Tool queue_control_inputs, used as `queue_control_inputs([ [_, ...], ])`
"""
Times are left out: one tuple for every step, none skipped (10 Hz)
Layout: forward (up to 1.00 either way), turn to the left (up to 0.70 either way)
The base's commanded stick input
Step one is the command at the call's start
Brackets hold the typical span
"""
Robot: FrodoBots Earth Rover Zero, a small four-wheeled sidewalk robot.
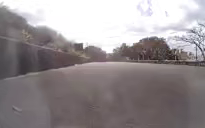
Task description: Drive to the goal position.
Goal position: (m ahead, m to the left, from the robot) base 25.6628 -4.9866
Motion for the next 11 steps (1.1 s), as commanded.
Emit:
queue_control_inputs([
  [0.7, 0.0],
  [0.7, 0.0],
  [0.7, 0.0],
  [0.7, 0.0],
  [0.7, 0.0],
  [0.43, 0.0],
  [0.15, 0.0],
  [0.0, 0.0],
  [0.0, 0.0],
  [0.7, 0.0],
  [0.7, 0.0],
])
